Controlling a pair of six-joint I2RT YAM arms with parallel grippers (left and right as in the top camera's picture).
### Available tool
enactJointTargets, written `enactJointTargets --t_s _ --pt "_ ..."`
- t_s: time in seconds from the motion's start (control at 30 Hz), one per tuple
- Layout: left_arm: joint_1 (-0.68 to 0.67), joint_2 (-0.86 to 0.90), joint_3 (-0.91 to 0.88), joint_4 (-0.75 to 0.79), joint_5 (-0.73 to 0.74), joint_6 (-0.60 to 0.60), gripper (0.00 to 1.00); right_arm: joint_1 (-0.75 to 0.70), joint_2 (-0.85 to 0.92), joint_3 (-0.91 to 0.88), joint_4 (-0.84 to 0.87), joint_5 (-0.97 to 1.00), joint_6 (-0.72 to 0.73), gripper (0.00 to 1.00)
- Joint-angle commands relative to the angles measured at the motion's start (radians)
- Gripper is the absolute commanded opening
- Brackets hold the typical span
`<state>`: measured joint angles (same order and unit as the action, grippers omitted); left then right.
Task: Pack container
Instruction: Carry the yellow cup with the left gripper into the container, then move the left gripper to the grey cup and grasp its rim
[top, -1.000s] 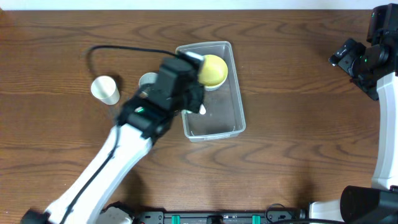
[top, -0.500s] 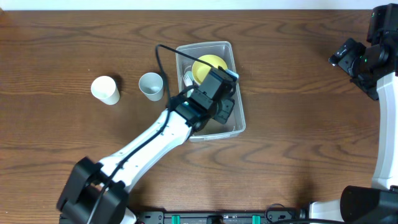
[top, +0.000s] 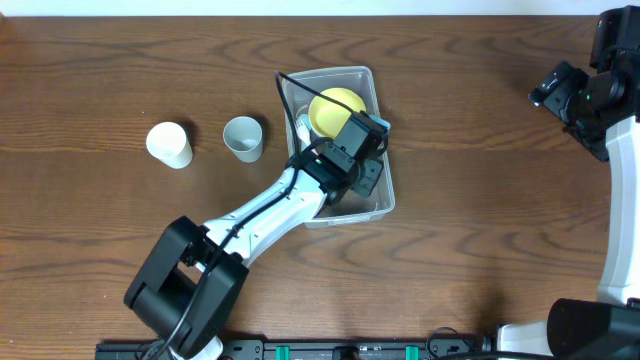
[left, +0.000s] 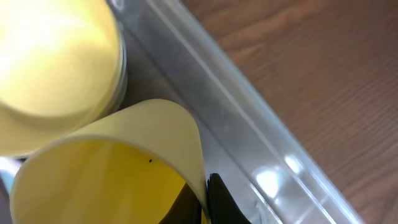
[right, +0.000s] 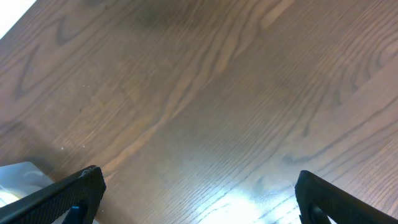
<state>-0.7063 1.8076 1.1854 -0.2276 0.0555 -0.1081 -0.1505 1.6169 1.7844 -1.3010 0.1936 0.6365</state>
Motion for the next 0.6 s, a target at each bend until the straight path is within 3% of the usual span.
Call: enactJointTargets --t_s 0.0,0.07,0.13,0.3,0.57 --pt "0.0 0.025 0.009 0.021 -0.016 -0.01 0.06 -0.004 0.005 -0.001 -0.001 0.005 0.014 0.99" --pt "0.0 0.027 0.009 0.024 -0.016 -0.01 0.09 -0.004 0.005 -0.001 -0.001 0.005 0.014 0.99" --pt "0.0 0.027 0.009 0.024 -0.016 -0.01 0.24 -0.003 0.005 -0.001 -0.001 0.005 0.014 0.99" --pt "0.0 0.027 0.009 0.02 -0.016 -0.01 0.25 -0.003 0.005 -0.001 -0.001 0.005 0.014 0.99" --pt "0.001 0.01 0.015 0.019 -0.016 -0.009 0.53 -0.004 0.005 -0.001 -0.001 0.005 0.014 0.99"
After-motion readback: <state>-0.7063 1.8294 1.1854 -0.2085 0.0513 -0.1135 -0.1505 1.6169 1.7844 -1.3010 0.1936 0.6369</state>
